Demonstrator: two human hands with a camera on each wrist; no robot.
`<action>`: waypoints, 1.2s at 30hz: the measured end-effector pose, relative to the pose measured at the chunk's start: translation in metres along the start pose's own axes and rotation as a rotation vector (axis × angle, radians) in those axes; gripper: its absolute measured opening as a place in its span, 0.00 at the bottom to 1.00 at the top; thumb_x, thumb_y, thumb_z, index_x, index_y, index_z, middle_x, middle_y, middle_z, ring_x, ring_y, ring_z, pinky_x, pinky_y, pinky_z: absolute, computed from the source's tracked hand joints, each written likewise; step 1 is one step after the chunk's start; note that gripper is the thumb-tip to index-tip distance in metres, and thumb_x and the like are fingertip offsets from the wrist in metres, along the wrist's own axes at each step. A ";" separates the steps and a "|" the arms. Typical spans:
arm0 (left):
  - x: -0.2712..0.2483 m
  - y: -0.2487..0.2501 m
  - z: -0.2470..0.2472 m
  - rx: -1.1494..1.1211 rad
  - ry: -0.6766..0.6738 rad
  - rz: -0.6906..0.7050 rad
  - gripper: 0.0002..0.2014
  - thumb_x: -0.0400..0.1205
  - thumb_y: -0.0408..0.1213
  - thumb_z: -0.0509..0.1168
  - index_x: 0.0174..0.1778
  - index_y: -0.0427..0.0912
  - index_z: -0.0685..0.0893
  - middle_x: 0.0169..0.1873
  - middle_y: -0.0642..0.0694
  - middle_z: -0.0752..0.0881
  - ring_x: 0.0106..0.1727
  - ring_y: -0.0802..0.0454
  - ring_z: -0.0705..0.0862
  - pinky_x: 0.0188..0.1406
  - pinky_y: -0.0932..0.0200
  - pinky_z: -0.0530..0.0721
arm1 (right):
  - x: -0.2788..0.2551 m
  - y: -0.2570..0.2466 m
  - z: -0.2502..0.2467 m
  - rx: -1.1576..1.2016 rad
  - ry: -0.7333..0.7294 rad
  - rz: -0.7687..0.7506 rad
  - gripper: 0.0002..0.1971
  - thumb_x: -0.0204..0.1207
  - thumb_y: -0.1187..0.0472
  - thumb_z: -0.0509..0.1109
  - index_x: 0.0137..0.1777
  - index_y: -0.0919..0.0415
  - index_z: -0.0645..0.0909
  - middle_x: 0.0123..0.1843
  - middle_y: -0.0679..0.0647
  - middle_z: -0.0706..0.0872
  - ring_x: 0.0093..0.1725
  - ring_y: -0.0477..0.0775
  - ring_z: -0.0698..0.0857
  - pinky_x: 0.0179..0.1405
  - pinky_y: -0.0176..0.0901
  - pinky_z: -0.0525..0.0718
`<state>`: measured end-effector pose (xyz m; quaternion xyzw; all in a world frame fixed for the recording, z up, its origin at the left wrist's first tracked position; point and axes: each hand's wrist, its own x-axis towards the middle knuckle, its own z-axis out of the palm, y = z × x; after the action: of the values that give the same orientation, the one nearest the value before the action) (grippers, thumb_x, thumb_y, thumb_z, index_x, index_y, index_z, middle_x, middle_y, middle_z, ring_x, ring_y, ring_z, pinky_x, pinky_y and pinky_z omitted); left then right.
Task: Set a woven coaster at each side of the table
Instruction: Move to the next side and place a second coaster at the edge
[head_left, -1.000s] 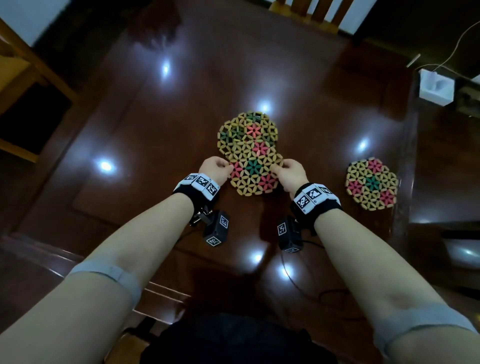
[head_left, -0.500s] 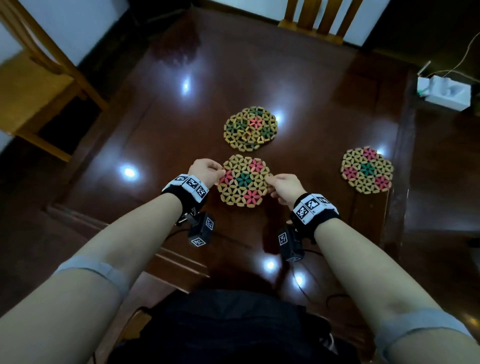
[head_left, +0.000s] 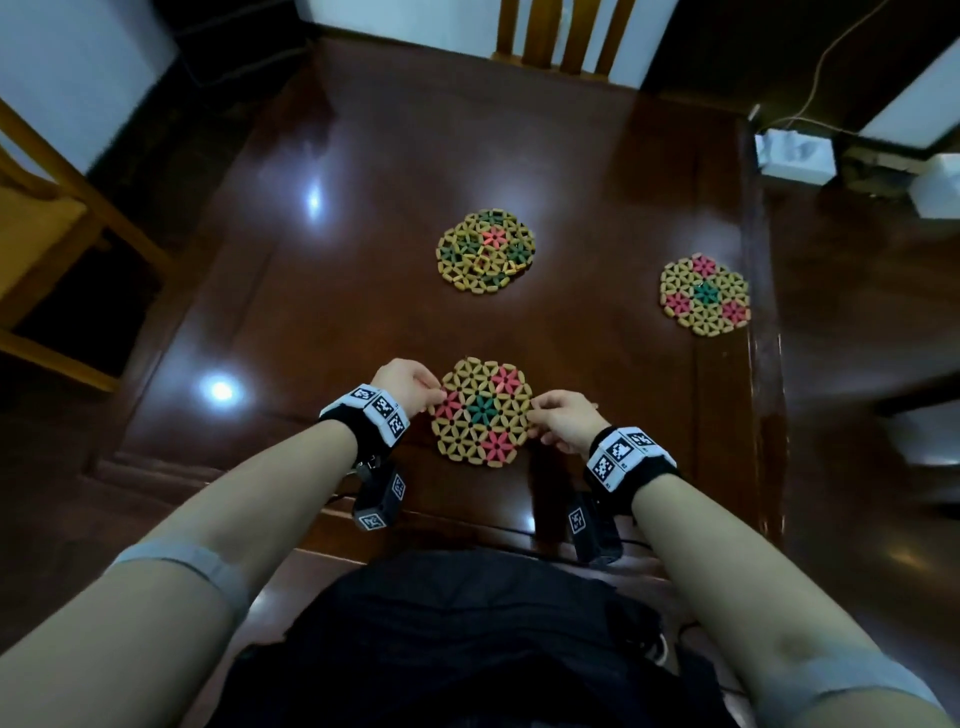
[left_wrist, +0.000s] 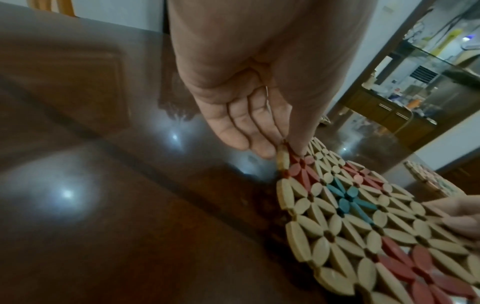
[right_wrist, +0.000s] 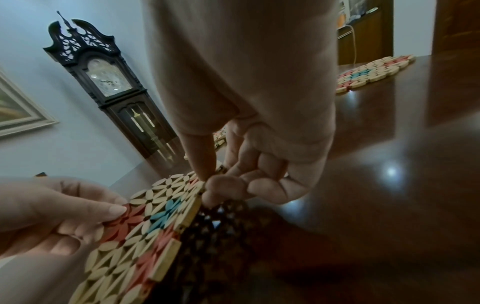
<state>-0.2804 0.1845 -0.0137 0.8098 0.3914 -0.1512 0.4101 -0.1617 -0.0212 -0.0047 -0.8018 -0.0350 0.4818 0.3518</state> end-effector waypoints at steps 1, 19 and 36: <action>0.000 -0.005 -0.003 0.028 -0.006 0.015 0.06 0.74 0.45 0.74 0.43 0.49 0.88 0.40 0.50 0.89 0.45 0.52 0.87 0.44 0.58 0.85 | -0.003 0.000 0.008 0.010 0.009 -0.001 0.05 0.78 0.64 0.69 0.52 0.61 0.79 0.35 0.54 0.84 0.19 0.40 0.79 0.10 0.27 0.67; -0.009 -0.061 -0.013 0.372 -0.023 0.358 0.23 0.76 0.52 0.70 0.65 0.52 0.77 0.62 0.51 0.80 0.62 0.50 0.80 0.56 0.52 0.82 | -0.019 0.031 0.069 -0.518 0.242 0.005 0.24 0.72 0.45 0.69 0.65 0.49 0.68 0.49 0.52 0.88 0.48 0.58 0.88 0.50 0.57 0.88; -0.039 -0.077 0.004 0.692 -0.122 0.497 0.38 0.76 0.62 0.64 0.81 0.60 0.60 0.83 0.57 0.58 0.84 0.51 0.51 0.80 0.42 0.56 | -0.032 0.041 0.077 -0.580 0.211 -0.140 0.25 0.74 0.47 0.71 0.69 0.44 0.67 0.48 0.47 0.82 0.49 0.51 0.83 0.45 0.51 0.86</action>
<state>-0.3631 0.1889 -0.0362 0.9588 0.0856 -0.2179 0.1607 -0.2520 -0.0241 -0.0278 -0.9099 -0.1895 0.3405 0.1423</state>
